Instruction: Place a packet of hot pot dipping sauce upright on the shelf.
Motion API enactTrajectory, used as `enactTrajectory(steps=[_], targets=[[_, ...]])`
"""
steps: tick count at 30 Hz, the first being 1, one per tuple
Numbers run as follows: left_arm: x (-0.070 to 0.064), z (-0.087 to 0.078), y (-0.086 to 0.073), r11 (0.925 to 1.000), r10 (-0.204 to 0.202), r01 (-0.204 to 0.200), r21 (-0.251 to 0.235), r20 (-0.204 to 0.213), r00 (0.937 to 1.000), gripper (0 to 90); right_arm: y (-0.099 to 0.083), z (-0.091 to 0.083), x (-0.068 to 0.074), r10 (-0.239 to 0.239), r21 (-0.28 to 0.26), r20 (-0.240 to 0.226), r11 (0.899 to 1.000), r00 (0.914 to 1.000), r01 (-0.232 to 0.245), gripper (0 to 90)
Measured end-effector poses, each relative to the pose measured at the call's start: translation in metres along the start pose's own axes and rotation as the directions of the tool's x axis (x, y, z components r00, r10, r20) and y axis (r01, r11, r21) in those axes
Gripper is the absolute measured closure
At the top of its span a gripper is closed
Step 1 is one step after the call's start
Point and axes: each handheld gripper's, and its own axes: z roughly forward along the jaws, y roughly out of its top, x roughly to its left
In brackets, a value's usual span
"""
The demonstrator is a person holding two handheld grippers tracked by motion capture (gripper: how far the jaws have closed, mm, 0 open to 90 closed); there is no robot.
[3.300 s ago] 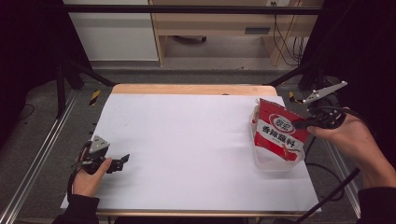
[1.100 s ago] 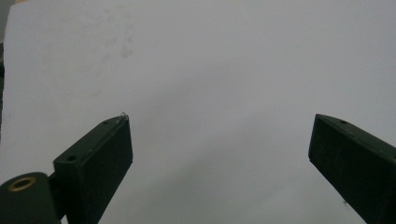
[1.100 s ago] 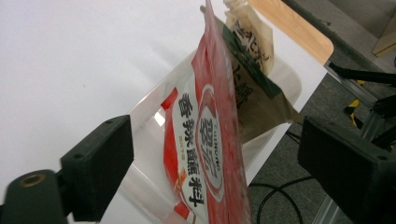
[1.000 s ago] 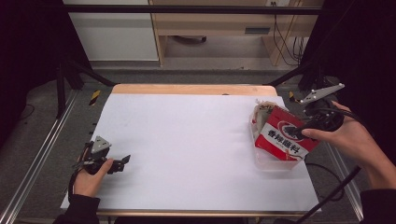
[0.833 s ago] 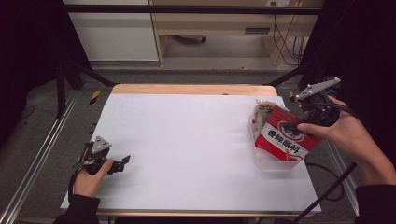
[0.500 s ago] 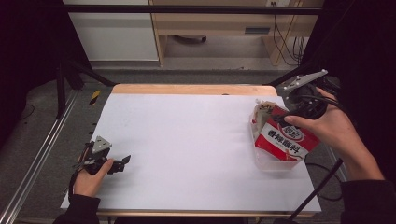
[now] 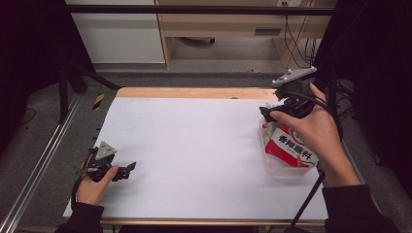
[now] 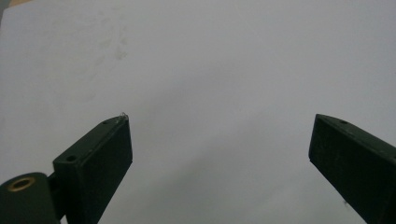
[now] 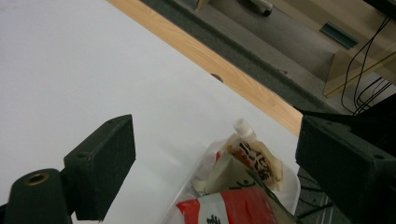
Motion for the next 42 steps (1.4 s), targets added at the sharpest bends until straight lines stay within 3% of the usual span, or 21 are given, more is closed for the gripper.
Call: enactTrajectory(steps=[10, 16, 26, 35, 42], targets=[[0.000, -0.002, 0.000, 1.0000, -0.004, 0.004, -0.005, -0.001, 1.0000, 5.9, 0.020, 0.015, 0.034, 0.020, -0.091, -0.023, 0.996, 0.9995, -0.022, 11.6], [0.001, -0.002, 0.000, 1.0000, -0.005, 0.005, -0.005, 0.000, 1.0000, 5.7, 0.028, 0.032, 0.047, 0.025, -0.103, -0.038, 0.994, 0.9990, -0.028, 11.2], [0.001, -0.002, 0.000, 1.0000, -0.004, 0.004, -0.004, 0.000, 1.0000, 5.7, 0.037, 0.058, 0.060, 0.106, -0.144, -0.026, 0.984, 0.9940, -0.109, 11.6], [0.001, -0.001, 0.000, 1.0000, -0.003, 0.003, -0.006, 0.002, 1.0000, 5.7, 0.031, 0.078, 0.074, 0.151, -0.147, -0.012, 0.977, 0.9884, -0.151, 11.5], [0.001, -0.001, 0.000, 1.0000, -0.001, 0.001, -0.007, 0.001, 1.0000, 5.7, 0.013, 0.093, 0.087, 0.176, -0.136, -0.032, 0.974, 0.9839, -0.178, 11.3]])
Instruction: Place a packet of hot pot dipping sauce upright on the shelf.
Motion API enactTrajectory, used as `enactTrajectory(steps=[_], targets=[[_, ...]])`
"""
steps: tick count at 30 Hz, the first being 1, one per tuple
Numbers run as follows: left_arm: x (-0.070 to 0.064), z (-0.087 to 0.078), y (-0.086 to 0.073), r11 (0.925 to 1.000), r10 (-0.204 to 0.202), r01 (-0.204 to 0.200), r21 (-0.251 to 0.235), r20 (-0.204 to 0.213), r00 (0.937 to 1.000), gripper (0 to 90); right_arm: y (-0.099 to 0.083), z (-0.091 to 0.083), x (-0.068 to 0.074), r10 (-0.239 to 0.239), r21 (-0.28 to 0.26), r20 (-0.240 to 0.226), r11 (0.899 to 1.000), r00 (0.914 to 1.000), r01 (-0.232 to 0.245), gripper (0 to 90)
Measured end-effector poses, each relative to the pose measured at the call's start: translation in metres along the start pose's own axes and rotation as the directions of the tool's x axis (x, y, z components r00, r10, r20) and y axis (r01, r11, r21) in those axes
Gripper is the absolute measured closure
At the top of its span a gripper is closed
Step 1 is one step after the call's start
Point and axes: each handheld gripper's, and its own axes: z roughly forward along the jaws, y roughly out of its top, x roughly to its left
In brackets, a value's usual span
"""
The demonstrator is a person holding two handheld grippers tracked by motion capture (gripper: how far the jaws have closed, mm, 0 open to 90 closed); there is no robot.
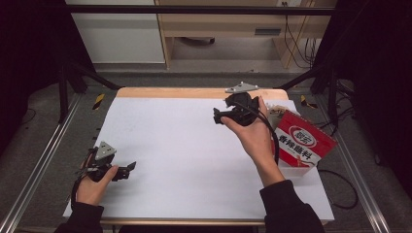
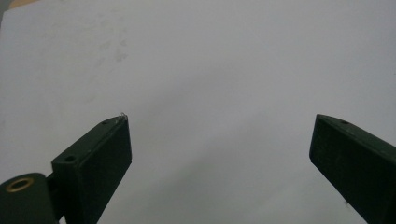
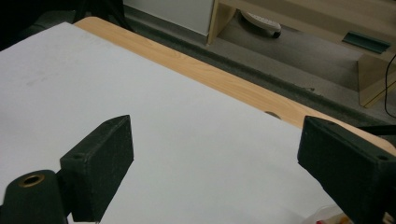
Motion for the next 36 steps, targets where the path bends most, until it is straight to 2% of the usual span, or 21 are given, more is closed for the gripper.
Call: enactTrajectory(steps=[8, 19, 28, 36], targets=[[0.000, 0.000, 0.000, 1.0000, 0.001, -0.001, 0.002, -0.001, 1.0000, 5.7, -0.026, 0.010, 0.007, 0.028, 0.008, 0.001, 1.000, 0.9996, -0.028, 10.9], [-0.001, 0.001, 0.000, 0.9999, 0.009, -0.009, 0.007, 0.000, 1.0000, 5.7, -0.065, 0.027, 0.011, 0.071, 0.007, 0.032, 0.997, 0.9970, -0.071, 10.0], [-0.001, 0.001, 0.000, 1.0000, 0.005, -0.005, 0.003, -0.002, 1.0000, 5.2, -0.097, 0.040, 0.025, 0.047, 0.059, 0.021, 0.997, 0.9987, -0.048, 9.0], [-0.001, 0.001, 0.000, 1.0000, 0.006, -0.006, 0.001, -0.002, 1.0000, 5.2, -0.117, 0.044, 0.027, 0.037, 0.082, 0.004, 0.996, 0.9993, -0.037, 8.7]])
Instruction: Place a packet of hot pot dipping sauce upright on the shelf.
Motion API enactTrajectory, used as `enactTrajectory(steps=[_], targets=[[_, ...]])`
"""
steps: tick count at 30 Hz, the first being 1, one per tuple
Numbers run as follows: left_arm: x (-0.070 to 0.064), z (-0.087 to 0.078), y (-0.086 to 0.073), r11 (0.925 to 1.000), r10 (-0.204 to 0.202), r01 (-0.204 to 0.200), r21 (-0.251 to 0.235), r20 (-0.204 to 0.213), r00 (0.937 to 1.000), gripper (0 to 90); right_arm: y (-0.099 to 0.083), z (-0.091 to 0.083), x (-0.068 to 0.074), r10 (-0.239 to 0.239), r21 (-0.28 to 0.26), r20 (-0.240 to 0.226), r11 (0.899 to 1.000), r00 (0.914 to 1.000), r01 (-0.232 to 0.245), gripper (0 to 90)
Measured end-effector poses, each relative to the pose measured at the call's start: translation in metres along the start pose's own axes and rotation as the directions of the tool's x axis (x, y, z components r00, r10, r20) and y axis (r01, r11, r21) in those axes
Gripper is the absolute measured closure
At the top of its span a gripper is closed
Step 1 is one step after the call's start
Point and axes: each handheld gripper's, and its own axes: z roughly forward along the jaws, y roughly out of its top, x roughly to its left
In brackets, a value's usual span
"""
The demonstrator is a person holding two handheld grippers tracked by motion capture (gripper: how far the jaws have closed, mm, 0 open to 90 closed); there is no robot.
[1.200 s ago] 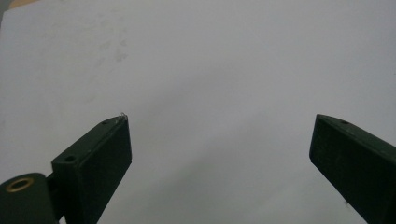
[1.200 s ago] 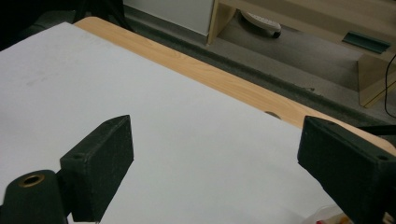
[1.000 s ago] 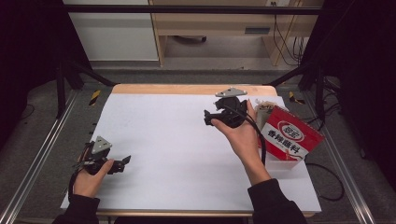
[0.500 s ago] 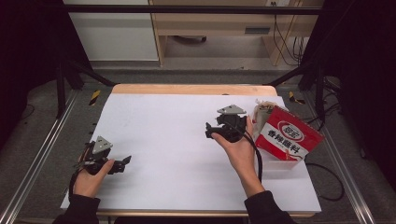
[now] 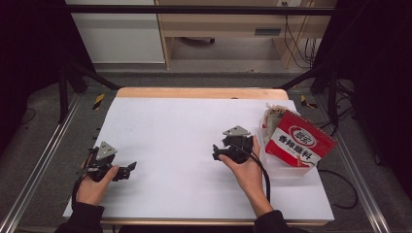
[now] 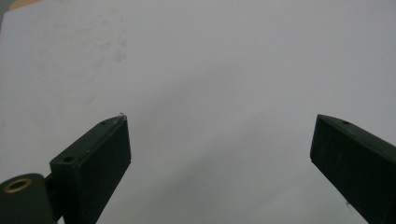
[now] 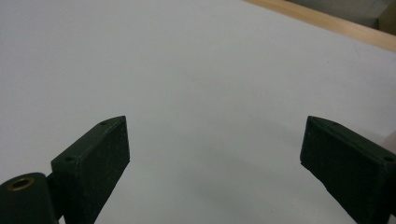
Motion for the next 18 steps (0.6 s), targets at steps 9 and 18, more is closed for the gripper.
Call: enactTrajectory(steps=[9, 18], targets=[[0.000, 0.000, 0.000, 1.0000, -0.005, 0.005, 0.006, -0.006, 1.0000, 5.2, -0.025, 0.005, 0.000, -0.030, 0.013, 0.006, 0.999, 0.9995, 0.030, 8.0], [-0.001, 0.001, 0.002, 1.0000, 0.001, -0.001, 0.000, 0.003, 1.0000, 5.2, -0.043, 0.004, 0.003, 0.004, 0.046, -0.050, 0.999, 0.9988, -0.001, 7.5]])
